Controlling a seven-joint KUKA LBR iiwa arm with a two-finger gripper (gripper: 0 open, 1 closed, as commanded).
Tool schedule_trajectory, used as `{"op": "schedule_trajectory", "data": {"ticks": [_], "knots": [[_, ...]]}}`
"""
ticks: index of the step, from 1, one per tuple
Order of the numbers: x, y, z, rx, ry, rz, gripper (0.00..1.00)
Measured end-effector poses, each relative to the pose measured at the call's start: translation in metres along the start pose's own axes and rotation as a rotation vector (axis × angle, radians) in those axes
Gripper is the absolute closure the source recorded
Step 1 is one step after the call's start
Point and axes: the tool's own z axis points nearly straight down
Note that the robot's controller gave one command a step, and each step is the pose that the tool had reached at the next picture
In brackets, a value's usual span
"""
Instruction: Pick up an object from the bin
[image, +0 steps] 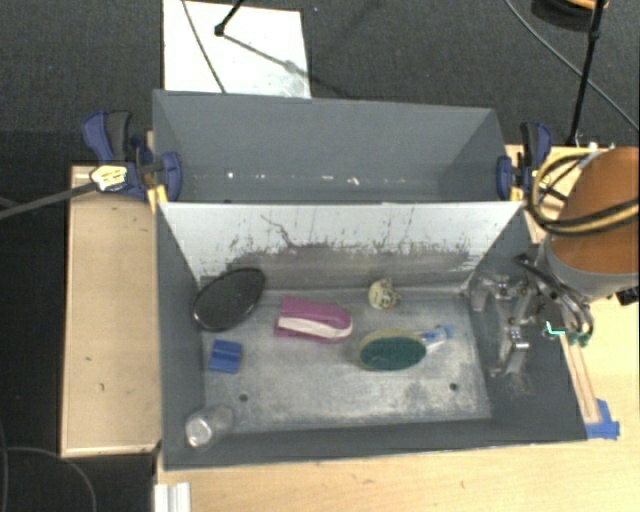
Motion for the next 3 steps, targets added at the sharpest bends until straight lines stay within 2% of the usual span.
{"op": "schedule_trajectory", "data": {"ticks": [1, 2, 3], "knots": [[0.01, 0.025, 0.046, -0.002, -0.002, 0.049, 0.0], [-0.032, 0.084, 0.099, -0.001, -0.008, -0.28, 0.0], [-0.032, 0.082, 0.098, 0.002, -0.01, -0.281, 1.0]]}}
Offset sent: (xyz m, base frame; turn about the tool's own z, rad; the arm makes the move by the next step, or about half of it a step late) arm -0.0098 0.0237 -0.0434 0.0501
